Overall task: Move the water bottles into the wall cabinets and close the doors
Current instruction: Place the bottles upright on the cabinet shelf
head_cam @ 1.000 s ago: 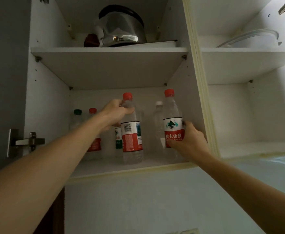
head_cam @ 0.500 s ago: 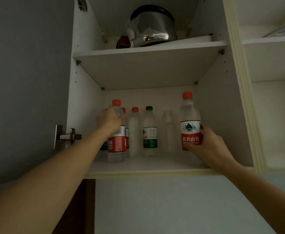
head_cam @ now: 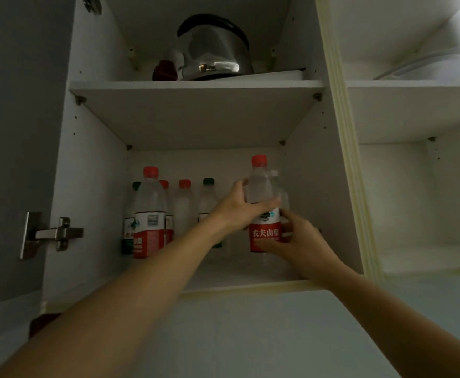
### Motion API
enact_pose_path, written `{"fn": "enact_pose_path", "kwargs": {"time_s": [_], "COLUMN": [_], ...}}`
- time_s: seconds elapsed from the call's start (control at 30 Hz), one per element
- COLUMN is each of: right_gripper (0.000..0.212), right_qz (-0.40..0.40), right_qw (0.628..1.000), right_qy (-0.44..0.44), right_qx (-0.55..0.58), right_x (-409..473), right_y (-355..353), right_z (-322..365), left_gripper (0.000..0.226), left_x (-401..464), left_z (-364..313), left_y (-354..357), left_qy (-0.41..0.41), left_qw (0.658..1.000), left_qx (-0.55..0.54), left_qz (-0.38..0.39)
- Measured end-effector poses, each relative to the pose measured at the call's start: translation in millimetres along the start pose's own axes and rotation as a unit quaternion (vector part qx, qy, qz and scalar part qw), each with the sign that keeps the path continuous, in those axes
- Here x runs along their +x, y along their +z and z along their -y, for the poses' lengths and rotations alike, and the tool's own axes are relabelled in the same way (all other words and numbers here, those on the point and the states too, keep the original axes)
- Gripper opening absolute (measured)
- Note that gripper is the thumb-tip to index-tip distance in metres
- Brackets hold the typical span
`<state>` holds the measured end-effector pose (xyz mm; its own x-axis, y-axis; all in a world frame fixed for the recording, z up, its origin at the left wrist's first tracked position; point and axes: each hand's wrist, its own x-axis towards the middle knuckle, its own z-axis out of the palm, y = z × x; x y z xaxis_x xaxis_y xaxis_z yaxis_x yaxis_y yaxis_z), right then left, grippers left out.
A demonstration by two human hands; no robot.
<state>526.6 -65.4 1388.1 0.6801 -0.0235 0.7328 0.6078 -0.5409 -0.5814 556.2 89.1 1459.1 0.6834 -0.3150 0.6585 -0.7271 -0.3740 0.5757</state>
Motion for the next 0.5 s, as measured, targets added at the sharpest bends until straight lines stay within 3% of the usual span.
{"fn": "enact_pose_path", "kwargs": {"time_s": [0.1,0.2,0.33,0.5], "right_gripper": [0.064,0.060,0.055,0.038], "right_qz": [0.014,0.012,-0.081,-0.049], "right_qw": [1.000,1.000,0.995,0.990], "right_qy": [-0.006,0.008,0.062,0.130], "right_qx": [0.000,0.007,0.001,-0.024], "right_x": [0,1,5,21], "right_y": [-1,-3,-4,-6], "right_z": [0,-2,-9,-11], "left_gripper": [0.072,0.064,0.044,0.058], "left_x": [11,12,12,18], "left_z": [11,13,20,34], "left_y": [5,-2,-12,-20], "left_qy": [0.006,-0.001,0.005,-0.023], "left_qw": [0.999,0.999,1.000,0.998], "left_qx": [-0.049,-0.049,-0.021,0.049], "left_qz": [-0.003,0.009,0.002,-0.028]}}
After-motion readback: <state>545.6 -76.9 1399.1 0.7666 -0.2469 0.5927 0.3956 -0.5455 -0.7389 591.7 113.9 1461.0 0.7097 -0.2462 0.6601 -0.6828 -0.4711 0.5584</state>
